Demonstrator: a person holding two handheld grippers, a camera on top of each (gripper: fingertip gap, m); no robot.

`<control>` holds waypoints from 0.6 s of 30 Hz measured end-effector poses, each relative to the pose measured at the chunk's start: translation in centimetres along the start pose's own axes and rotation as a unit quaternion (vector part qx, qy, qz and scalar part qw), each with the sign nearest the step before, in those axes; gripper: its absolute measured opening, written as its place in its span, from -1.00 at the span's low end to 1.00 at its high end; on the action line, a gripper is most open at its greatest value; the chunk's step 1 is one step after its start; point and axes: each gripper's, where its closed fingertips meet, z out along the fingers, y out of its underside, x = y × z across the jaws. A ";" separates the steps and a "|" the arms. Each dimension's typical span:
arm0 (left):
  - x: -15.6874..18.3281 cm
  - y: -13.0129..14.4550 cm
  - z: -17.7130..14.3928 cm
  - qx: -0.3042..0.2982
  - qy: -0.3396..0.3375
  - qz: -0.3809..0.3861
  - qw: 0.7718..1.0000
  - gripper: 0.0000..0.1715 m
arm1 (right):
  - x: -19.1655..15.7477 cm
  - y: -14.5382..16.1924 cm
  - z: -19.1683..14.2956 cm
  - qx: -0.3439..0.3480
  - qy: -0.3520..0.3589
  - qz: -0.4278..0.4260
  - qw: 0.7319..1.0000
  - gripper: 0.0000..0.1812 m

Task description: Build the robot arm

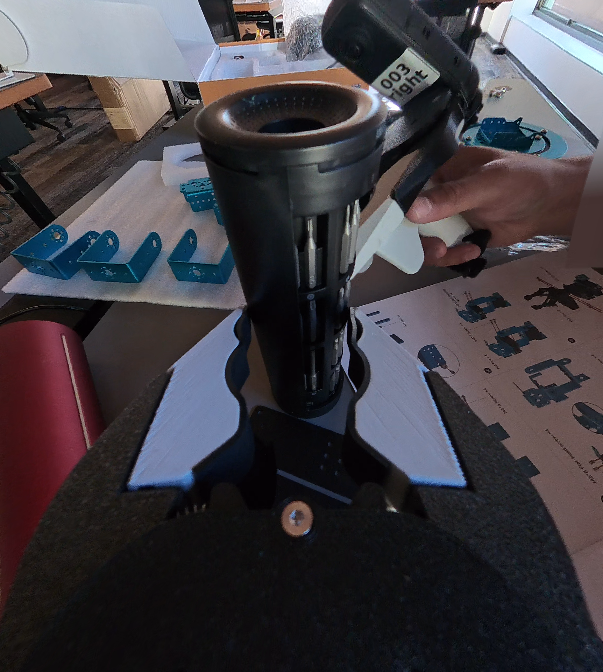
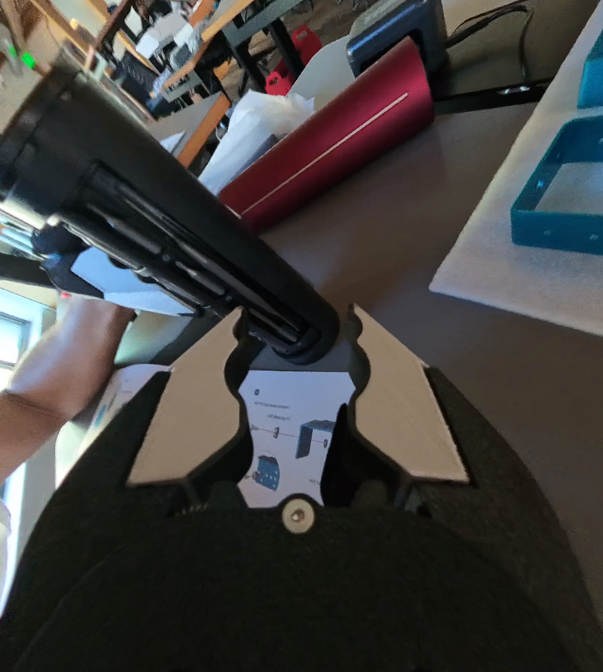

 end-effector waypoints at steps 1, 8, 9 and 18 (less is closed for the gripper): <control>0.0 0.0 0.0 0.000 0.000 0.000 1.000 -0.39 | 0.1 0.0 0.1 0.003 -0.002 0.007 1.000 -0.40; 0.0 0.0 0.0 -0.001 -0.001 -0.001 1.000 -0.39 | 0.2 0.1 0.6 0.013 0.016 0.007 1.000 -0.36; 0.0 0.0 0.0 -0.001 -0.001 -0.001 1.000 -0.39 | 0.2 0.1 0.7 0.014 0.014 0.010 1.000 -0.35; 0.1 0.0 0.0 -0.002 0.001 0.001 1.000 -0.39 | 1.8 1.3 0.3 -0.033 0.080 -0.041 0.995 -0.49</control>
